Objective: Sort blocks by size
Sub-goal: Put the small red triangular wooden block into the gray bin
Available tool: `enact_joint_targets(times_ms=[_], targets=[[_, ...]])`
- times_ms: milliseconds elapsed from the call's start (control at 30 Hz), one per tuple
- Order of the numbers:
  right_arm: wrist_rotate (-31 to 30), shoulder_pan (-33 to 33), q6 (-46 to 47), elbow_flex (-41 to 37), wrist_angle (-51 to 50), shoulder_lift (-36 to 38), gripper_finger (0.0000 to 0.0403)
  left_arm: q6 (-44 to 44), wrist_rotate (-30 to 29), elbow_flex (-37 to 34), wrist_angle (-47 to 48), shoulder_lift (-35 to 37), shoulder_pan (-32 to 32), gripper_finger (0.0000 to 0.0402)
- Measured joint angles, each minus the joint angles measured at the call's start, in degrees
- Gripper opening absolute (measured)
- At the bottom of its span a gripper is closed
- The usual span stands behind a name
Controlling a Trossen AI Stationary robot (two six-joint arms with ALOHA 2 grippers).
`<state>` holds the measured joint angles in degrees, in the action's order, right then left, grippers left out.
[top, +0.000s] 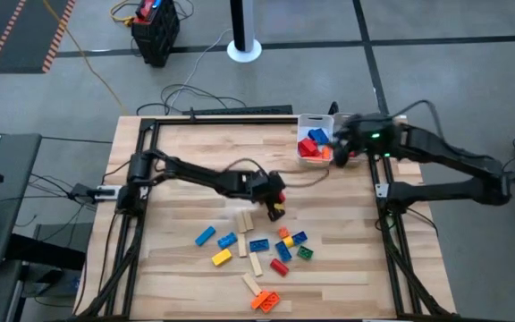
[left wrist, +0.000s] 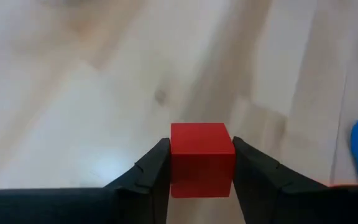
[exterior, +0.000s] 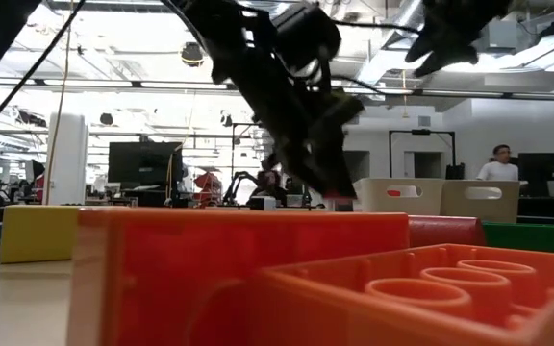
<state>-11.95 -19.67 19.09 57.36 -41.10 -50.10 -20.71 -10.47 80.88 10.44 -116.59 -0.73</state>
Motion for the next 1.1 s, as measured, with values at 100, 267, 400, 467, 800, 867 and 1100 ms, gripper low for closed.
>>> enact_joint_targets(times_ms=[100,267,400,467,800,867,1100], targets=[[-2.93,-2.71,2.77,0.00,-3.21,4.80,0.0239,1.46,-0.08,0.05,0.08,2.57,-1.62,0.0130],[-2.16,-4.14,3.47,-1.00,-10.67,9.60,0.0239,1.49,5.30,0.08,-7.25,5.78,-5.06,0.0130],[4.54,-0.22,-2.05,-2.32,-8.91,11.07,0.0239,-1.82,15.81,0.11,-14.96,5.98,-8.43,0.0130],[7.88,3.09,-6.06,-2.98,-6.48,11.32,0.0239,-5.83,22.77,0.09,-19.04,5.97,-10.15,0.0130],[7.17,16.57,-27.30,-8.35,11.00,7.29,0.0240,-21.18,42.78,0.11,-31.29,6.03,-15.47,0.0131],[7.09,16.63,-30.26,-8.57,14.81,5.90,0.0240,-23.30,43.99,0.10,-33.45,6.01,-15.73,0.0131],[7.43,13.78,-33.17,-8.68,21.43,-0.44,0.0240,-27.14,46.30,0.11,-39.44,6.01,-15.79,0.0131]])
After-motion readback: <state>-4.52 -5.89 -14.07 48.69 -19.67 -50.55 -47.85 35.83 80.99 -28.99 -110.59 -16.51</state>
